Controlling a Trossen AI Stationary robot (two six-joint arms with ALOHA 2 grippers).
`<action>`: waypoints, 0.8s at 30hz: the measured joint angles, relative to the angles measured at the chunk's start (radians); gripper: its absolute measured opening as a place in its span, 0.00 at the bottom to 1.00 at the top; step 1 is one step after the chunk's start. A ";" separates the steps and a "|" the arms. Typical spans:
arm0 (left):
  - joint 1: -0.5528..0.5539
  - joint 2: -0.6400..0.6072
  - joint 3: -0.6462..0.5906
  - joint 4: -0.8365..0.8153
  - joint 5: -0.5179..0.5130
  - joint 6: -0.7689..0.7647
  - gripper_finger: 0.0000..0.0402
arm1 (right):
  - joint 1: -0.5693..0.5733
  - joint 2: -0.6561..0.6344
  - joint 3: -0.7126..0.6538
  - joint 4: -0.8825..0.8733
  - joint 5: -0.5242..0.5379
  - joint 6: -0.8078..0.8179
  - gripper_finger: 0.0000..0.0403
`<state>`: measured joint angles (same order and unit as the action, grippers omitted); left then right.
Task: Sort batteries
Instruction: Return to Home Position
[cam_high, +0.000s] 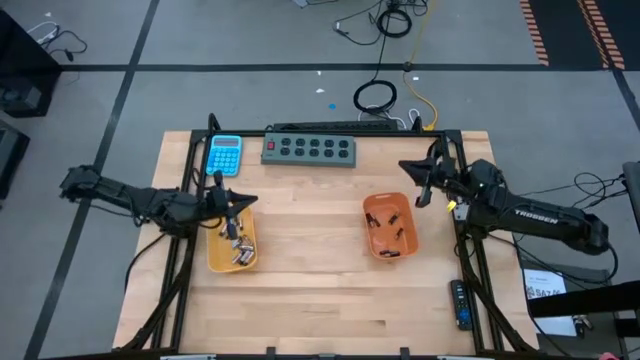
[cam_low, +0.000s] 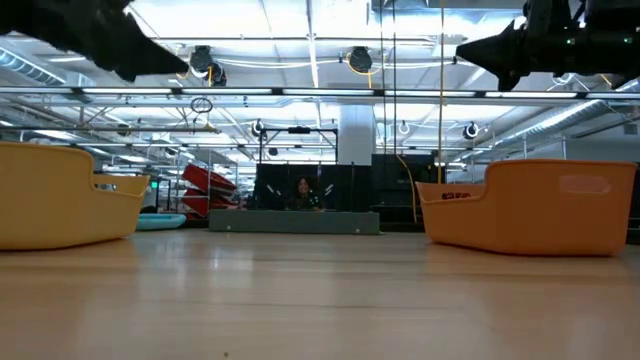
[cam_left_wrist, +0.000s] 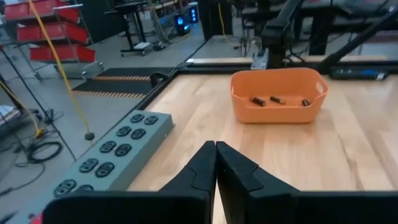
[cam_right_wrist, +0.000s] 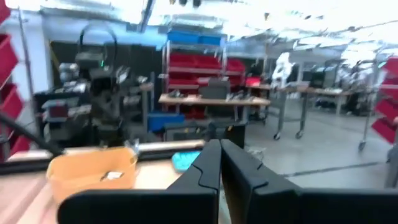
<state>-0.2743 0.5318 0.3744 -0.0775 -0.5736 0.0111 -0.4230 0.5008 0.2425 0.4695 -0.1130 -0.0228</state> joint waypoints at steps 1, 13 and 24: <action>0.018 -0.017 -0.021 0.016 0.022 -0.003 0.05 | -0.009 -0.012 -0.009 0.013 -0.005 0.004 0.01; 0.073 -0.287 -0.149 -0.064 0.053 -0.061 0.05 | -0.055 -0.132 -0.232 0.203 0.044 0.087 0.00; 0.073 -0.518 -0.277 -0.100 0.038 -0.128 0.05 | -0.057 -0.133 -0.228 0.144 0.212 0.093 0.00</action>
<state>-0.2016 0.0138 0.0974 -0.1776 -0.5358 -0.1165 -0.4801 0.3676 0.0143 0.6133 0.0987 0.0700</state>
